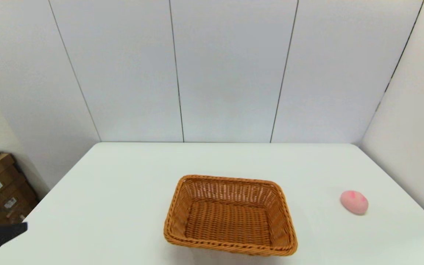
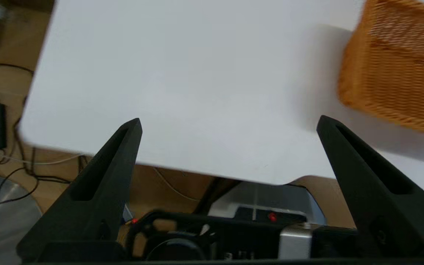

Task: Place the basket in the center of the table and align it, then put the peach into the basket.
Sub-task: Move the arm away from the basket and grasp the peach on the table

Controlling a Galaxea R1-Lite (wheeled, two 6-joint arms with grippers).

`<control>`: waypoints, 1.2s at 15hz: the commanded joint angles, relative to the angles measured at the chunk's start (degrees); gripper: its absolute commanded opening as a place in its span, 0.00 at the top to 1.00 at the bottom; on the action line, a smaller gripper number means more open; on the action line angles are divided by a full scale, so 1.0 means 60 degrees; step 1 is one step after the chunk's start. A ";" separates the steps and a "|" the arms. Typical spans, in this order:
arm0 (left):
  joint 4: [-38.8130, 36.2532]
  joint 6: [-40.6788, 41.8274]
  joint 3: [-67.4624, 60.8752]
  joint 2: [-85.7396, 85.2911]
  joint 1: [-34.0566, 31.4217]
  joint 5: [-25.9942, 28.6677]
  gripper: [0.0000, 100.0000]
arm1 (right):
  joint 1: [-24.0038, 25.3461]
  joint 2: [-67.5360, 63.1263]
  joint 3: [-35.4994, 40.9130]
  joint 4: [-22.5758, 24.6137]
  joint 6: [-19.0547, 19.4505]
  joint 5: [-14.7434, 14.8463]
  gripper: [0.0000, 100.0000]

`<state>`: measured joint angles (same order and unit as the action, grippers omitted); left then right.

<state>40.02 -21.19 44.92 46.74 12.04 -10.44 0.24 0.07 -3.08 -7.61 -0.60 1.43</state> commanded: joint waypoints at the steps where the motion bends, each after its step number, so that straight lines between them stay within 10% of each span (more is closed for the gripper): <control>1: 0.0302 0.0001 -0.1862 -0.3410 -0.0337 -0.1220 0.00 | 0.0003 -0.0012 0.0001 -0.0007 -0.0003 -0.0003 0.00; 6: 0.0185 0.1510 -0.2887 -0.5241 -0.1802 -0.0766 0.00 | 0.0003 -0.0012 0.0001 -0.0007 -0.0003 -0.0003 0.00; 12: -0.4898 0.3092 -0.6213 -0.5973 -0.2139 -0.0063 0.00 | 0.0003 -0.0012 0.0016 -0.0007 -0.0003 0.0011 0.00; 18: -0.5630 0.3531 -0.7092 -0.7790 -0.1993 0.1519 0.00 | 0.0003 -0.0012 0.0001 -0.0007 -0.0003 -0.0003 0.00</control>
<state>7.05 -1.05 4.77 4.51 -0.30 -4.35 0.27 0.05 -3.00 -7.61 -0.66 1.40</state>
